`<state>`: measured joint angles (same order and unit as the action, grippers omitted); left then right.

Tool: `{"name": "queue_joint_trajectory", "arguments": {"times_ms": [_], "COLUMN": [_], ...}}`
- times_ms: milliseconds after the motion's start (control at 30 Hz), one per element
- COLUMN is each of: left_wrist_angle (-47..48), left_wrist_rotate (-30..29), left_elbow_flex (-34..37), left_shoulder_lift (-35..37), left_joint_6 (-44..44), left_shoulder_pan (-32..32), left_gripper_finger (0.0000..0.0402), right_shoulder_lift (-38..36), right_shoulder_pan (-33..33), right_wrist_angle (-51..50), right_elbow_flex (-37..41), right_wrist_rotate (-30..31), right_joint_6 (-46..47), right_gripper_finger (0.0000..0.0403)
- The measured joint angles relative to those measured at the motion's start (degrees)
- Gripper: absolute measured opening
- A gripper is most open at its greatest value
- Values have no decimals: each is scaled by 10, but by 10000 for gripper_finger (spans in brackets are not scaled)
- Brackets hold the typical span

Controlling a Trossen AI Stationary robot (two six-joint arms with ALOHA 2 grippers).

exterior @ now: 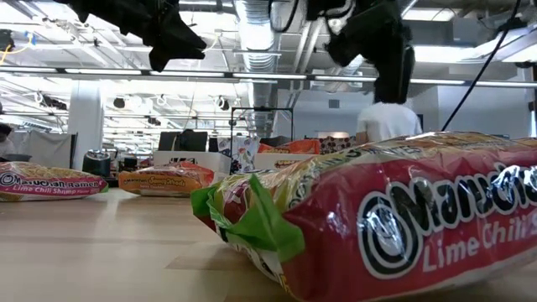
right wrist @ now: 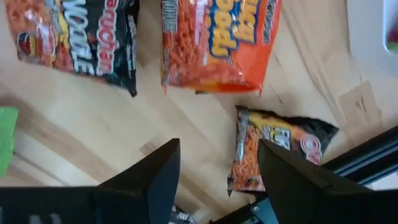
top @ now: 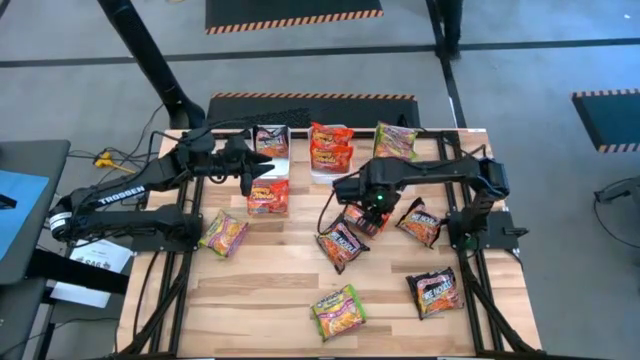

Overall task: Sort Maruchan noodles
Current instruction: Put the black noodle pack into the left white bin

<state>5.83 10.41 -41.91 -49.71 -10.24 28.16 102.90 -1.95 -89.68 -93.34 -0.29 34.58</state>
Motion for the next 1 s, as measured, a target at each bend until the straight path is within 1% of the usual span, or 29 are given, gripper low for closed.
{"name": "queue_joint_trajectory", "arguments": {"times_ms": [67, 300, 400, 533, 633, 767, 900, 1000], "left_wrist_angle": [0, -1, -1, -1, -1, -1, -1, -1], "left_wrist_rotate": [4, 3, -2, -4, -4, -6, -8, -18], "left_elbow_flex": [0, 0, 0, 0, 0, 0, 0, 0], "left_shoulder_lift": [0, 0, 0, 0, 0, 0, 0, 0], "left_joint_6": [0, -5, -5, -5, -5, -15, -25, -26], "left_shoulder_pan": [0, 0, 0, 0, 0, 0, 0, 0], "left_gripper_finger": [121, 121, 121, 121, 121, 121, 121, 121], "right_shoulder_lift": [-24, -142, -183, -225, -245, -257, -258, -258], "right_shoulder_pan": [6, 33, 38, 37, 28, 7, -8, -21], "right_wrist_angle": [-4, -1, 4, 45, 79, 94, 97, 129], "right_elbow_flex": [28, 176, 225, 285, 334, 393, 429, 450], "right_wrist_rotate": [1, 5, 18, 21, 21, 27, 47, 47], "right_joint_6": [22, 86, 114, 125, 125, 126, 129, 107], "right_gripper_finger": [240, 240, 240, 240, 240, 240, 240, 240]}}
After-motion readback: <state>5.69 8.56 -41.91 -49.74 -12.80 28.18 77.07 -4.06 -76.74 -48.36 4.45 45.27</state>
